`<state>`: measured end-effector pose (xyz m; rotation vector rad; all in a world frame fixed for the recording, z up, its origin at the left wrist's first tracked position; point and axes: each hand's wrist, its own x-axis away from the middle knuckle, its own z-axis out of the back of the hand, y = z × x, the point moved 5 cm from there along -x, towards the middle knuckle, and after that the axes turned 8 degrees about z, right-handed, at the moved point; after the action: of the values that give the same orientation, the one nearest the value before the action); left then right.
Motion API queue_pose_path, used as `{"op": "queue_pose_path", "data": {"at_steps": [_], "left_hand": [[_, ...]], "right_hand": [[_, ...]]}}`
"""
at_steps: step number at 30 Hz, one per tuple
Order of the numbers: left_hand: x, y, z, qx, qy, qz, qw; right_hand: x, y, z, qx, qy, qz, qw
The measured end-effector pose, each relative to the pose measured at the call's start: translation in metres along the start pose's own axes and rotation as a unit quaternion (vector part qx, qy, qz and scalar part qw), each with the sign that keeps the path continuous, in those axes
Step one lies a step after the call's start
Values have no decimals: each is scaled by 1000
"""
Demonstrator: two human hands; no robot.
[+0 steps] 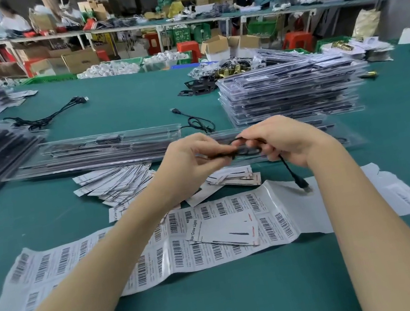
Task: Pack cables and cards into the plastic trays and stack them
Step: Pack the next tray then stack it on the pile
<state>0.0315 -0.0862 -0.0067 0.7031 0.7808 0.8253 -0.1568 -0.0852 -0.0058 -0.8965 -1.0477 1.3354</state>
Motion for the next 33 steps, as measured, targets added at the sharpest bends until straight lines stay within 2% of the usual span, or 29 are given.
{"op": "queue_pose_path", "data": {"at_steps": [2,4,6,9,12,15,17,20,22,24,28,31,33], "left_hand": [[2,4,-7,-54,-7,-18,998],[2,4,-9,-75,22,-13,997],[1,0,-5,-45,74,16,996],[-1,-14,5,36,123,96,987],[-1,-26,8,121,92,151,977],[-2,-30,3,169,80,167,968],[-3,-35,2,243,90,189,947],[-4,-39,-1,368,60,215,902],[-4,-38,-4,429,15,209,879],[-5,-36,-6,447,-26,190,874],[-5,-27,-4,341,-84,136,926],[-1,-17,-6,157,-125,98,975],[1,-13,-15,11,-148,89,985]], "right_hand": [[2,-5,-1,4,-20,8,1000],[4,-16,-4,88,-15,45,995],[5,-30,-9,134,-15,84,987],[9,-40,-18,124,-46,101,986],[12,-36,-25,54,-55,96,992],[9,-29,-24,-9,-13,103,995],[7,-23,-23,-25,-11,104,994],[9,-9,-24,-64,-77,73,992],[13,-1,-26,-45,-120,43,991],[13,4,-22,40,-109,26,993],[9,9,0,190,-17,-10,982],[7,11,2,175,-1,-23,984],[6,9,-1,122,1,-35,992]]}}
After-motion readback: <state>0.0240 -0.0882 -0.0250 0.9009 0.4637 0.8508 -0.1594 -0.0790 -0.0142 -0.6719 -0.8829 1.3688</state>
